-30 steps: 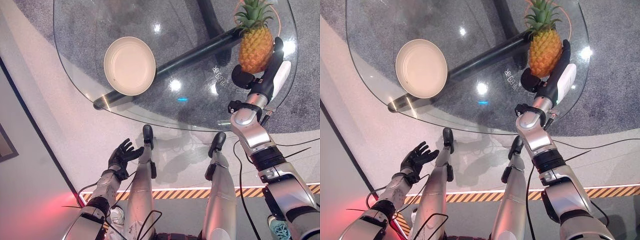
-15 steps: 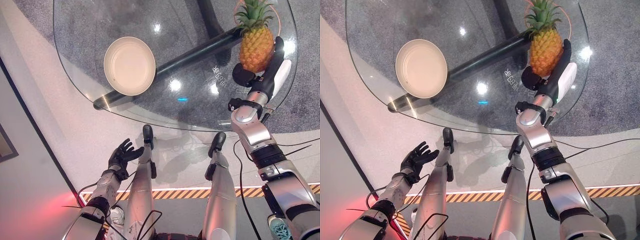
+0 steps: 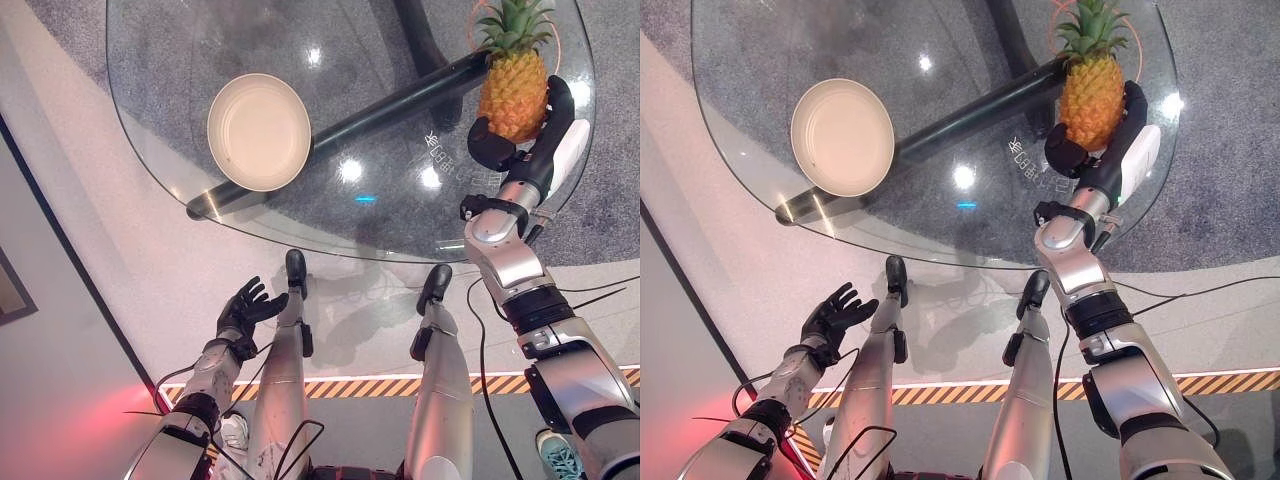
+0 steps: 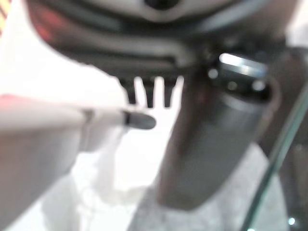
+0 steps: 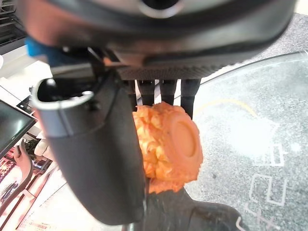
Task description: Pick up the fruit to the plate
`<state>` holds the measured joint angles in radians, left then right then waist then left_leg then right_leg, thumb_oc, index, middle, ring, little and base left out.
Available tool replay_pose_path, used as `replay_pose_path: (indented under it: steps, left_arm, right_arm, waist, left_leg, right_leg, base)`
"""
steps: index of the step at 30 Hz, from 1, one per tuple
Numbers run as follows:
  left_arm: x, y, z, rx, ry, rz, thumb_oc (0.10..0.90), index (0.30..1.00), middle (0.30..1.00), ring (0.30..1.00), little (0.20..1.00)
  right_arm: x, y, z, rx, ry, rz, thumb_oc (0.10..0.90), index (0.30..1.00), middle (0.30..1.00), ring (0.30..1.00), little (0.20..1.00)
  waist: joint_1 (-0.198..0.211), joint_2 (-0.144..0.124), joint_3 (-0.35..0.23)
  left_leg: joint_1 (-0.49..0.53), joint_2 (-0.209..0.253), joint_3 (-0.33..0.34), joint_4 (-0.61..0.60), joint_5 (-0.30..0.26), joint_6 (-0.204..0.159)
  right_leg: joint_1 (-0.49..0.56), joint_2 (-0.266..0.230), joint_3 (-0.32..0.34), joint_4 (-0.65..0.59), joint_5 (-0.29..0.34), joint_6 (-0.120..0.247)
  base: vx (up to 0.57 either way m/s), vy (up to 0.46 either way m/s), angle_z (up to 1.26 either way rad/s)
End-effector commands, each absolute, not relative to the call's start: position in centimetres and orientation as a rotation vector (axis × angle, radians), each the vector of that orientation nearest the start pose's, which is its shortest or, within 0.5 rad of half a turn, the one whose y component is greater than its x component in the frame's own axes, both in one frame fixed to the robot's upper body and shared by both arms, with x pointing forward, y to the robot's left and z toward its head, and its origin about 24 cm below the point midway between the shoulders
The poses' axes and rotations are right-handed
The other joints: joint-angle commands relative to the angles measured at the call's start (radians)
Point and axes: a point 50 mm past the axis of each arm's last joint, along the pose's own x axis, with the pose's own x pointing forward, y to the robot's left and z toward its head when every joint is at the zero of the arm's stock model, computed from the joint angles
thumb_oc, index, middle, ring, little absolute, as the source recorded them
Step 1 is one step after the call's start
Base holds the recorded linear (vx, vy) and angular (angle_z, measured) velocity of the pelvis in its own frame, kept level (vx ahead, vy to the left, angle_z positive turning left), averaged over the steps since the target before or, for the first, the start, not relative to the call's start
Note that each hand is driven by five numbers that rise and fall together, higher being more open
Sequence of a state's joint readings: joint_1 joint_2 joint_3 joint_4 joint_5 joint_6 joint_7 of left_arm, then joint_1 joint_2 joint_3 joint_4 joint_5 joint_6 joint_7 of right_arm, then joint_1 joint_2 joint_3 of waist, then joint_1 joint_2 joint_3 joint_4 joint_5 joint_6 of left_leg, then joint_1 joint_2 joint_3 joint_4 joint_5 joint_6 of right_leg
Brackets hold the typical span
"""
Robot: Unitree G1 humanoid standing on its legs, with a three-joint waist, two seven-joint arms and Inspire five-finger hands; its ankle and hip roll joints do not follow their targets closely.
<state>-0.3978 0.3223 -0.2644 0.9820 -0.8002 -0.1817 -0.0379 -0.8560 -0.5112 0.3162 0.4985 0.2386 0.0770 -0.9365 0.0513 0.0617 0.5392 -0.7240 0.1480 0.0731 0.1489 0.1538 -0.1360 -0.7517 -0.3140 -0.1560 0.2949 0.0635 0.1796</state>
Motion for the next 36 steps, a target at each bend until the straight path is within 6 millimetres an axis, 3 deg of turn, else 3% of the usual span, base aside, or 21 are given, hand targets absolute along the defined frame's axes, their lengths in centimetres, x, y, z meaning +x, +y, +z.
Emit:
replay_pose_path:
  steps: [1,18,36]
  left_arm:
    - [28.7,22.1,-4.7,-0.244,0.429,0.136,0.8,0.9,0.9,0.9,0.9]
    - [29.0,22.0,-4.5,-0.245,0.422,0.135,0.8,0.9,0.9,0.9,0.9]
    - [28.6,21.5,-4.8,-0.25,0.421,0.129,0.8,0.9,0.9,0.9,0.9]
  right_arm:
    - [36.5,-21.5,23.9,-0.276,-0.531,-0.805,0.1,0.3,0.3,0.3,0.2]
    - [36.5,-20.4,24.7,-0.319,-0.582,-0.732,0.1,0.3,0.3,0.3,0.2]
    - [35.8,-15.3,25.4,-0.467,-0.681,-0.434,0.1,0.3,0.3,0.3,0.2]
  waist:
    - [-0.002,0.033,-0.019]
    - [-0.001,0.034,-0.019]
    - [-0.004,0.033,-0.019]
  left_leg:
    - [-0.008,0.019,-0.007,0.052,-0.031,0.025]
    - [0.001,0.018,-0.012,0.047,-0.03,0.024]
    - [0.024,0.014,0.002,0.018,-0.017,0.022]
  right_leg:
    - [-0.024,-0.008,-0.029,-0.01,0.046,0.0]
    - [-0.018,-0.01,-0.028,-0.016,0.048,0.001]
    - [-0.001,-0.008,-0.032,-0.045,0.06,0.006]
  base:
    - [0.0,0.0,0.0]
    - [0.0,0.0,0.0]
    - [0.0,0.0,0.0]
